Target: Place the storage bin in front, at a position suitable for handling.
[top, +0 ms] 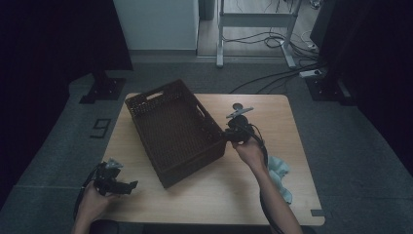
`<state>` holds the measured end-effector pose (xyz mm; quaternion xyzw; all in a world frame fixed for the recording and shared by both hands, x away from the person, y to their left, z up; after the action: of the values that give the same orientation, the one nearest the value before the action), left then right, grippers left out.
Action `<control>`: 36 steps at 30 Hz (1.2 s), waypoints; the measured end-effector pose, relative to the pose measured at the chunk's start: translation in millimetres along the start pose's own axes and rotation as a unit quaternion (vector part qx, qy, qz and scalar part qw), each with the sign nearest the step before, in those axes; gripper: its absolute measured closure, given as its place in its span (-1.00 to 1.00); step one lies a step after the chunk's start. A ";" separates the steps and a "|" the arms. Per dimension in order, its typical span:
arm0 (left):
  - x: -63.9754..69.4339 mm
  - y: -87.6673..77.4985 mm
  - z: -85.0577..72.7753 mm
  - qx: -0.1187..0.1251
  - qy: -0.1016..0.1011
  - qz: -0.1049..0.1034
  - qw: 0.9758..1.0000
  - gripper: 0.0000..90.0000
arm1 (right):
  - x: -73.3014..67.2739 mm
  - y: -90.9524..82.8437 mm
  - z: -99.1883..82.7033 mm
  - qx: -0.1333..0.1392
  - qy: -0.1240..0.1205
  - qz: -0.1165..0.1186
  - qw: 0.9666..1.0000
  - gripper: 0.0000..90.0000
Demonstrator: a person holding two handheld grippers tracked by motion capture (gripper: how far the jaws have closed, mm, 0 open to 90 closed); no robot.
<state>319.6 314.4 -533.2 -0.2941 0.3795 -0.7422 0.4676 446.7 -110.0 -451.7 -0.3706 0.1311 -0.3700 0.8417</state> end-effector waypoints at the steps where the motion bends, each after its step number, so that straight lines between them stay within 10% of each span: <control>1: 0.1 0.0 0.1 0.000 0.000 0.000 1.000 -0.96 | 1.2 -1.4 -1.4 -0.002 0.004 0.001 1.000 0.64; 20: 12.7 -18.2 24.6 0.035 0.001 -0.006 0.999 -0.87 | -4.9 -20.3 -24.1 0.011 -0.005 0.015 1.000 0.77; 36: 27.7 -43.8 115.1 0.080 0.013 -0.005 0.997 -0.70 | -4.8 -34.5 -42.9 0.027 -0.001 0.025 0.999 0.76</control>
<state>379.3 267.8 -432.2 -0.2481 0.3238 -0.7760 0.4810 404.0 -144.7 -456.7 -0.3443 0.1299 -0.3519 0.8607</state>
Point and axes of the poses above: each handheld gripper's, and its own axes: y roughly forward along the jaws, z roughly out of its top, x roughly to its right, the point moved 3 cm from there along y, roughly forward along the jaws, and after that the axes turned 8 degrees about -y, right-handed, at the moved point
